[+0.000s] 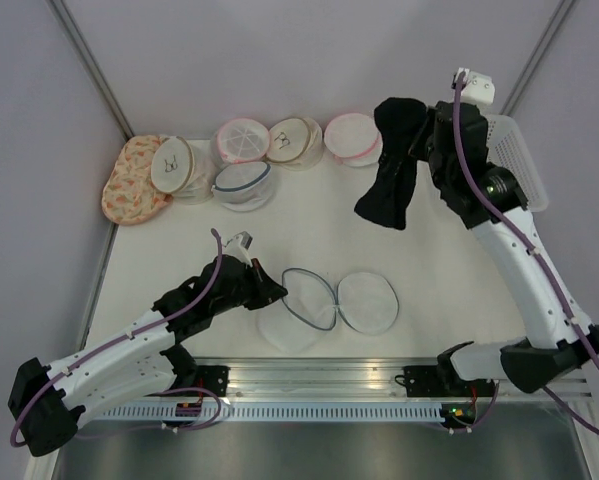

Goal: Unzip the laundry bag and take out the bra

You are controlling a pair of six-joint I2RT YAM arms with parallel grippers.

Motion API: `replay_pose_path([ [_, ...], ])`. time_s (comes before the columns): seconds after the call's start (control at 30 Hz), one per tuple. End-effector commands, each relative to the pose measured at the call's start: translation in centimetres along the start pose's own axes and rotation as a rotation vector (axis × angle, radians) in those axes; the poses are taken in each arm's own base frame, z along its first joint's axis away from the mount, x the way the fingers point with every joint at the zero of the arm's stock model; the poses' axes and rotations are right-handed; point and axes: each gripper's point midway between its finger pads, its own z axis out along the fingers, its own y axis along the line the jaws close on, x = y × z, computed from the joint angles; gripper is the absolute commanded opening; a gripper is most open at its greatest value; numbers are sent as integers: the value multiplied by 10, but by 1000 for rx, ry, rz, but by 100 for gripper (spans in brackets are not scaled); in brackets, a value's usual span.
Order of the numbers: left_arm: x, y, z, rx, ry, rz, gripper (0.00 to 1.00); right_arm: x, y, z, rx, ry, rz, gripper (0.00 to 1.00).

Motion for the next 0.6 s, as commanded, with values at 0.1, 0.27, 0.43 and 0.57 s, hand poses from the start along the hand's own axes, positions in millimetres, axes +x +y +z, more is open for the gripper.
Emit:
replay_pose_path([
  [0.1, 0, -15, -2, 44, 17, -10, 2, -66, -68, 64, 231, -120, 85, 0],
  [0.27, 0, -16, 0, 41, 28, -1, 2, -94, -130, 109, 368, -174, 161, 0],
  [0.43, 3, -13, 2, 32, 40, 8, 2, -85, -181, 158, 454, -159, 217, 0],
  [0.57, 9, -2, 5, 7, 48, -2, 2, -61, -222, 197, 506, -115, 273, 0],
])
